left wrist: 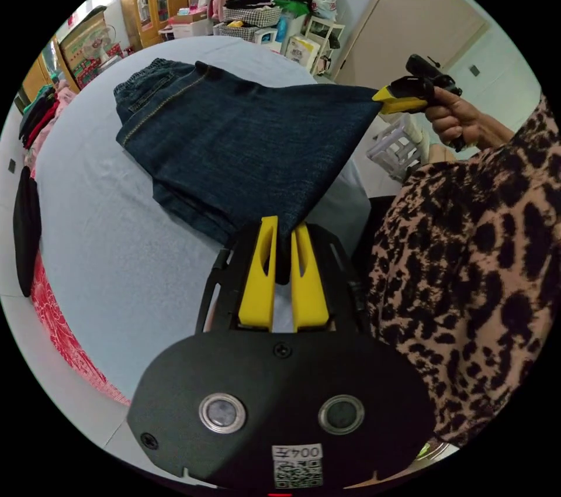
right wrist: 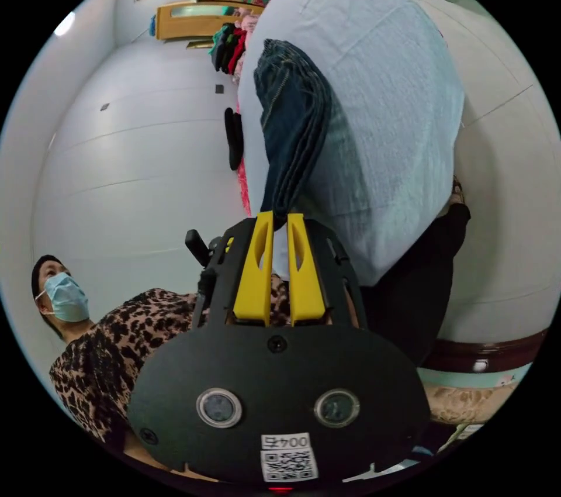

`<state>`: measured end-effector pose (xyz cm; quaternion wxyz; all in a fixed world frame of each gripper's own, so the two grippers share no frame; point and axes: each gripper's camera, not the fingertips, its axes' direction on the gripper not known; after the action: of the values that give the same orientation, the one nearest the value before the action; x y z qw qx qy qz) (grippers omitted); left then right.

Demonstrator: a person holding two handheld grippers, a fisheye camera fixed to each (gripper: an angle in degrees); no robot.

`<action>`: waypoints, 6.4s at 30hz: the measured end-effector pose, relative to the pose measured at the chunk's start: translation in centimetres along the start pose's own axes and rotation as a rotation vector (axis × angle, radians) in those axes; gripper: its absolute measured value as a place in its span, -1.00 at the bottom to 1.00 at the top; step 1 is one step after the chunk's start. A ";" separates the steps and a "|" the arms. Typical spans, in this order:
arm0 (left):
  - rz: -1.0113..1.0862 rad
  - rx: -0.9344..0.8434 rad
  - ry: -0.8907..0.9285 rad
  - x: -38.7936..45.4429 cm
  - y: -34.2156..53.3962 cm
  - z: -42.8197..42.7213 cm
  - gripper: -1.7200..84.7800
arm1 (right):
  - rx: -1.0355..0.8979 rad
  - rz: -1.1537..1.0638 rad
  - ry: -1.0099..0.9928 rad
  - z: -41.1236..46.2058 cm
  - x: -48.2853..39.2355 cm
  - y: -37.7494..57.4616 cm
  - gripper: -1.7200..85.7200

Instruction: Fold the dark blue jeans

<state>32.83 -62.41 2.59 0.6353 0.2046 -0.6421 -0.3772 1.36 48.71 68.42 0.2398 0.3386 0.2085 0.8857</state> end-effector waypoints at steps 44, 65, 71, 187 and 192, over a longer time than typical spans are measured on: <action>0.009 -0.098 0.237 -7.9 -11.3 -12.6 -0.94 | -0.454 -0.966 0.871 21.8 -18.1 13.7 -0.52; 0.076 -0.116 -0.047 -20.2 -24.7 -27.6 -0.93 | -0.408 -0.974 1.019 21.3 -35.6 -9.6 -0.90; -0.049 -0.170 -0.045 -29.3 -29.7 -24.1 -0.93 | -0.518 -0.860 1.015 24.8 -33.7 -22.4 -0.89; -0.789 0.375 0.251 -34.5 -5.7 -19.9 -0.70 | -0.671 -0.562 1.103 34.6 -17.0 -22.7 -0.75; -0.902 0.404 0.400 -38.6 -5.9 -18.1 -0.69 | -0.702 -0.573 1.138 34.7 -17.6 -23.4 -0.75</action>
<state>53.33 -41.55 -28.92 0.4681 0.6465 -0.4164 -0.4353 43.79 64.58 70.97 0.4112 -0.3392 0.0851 0.8418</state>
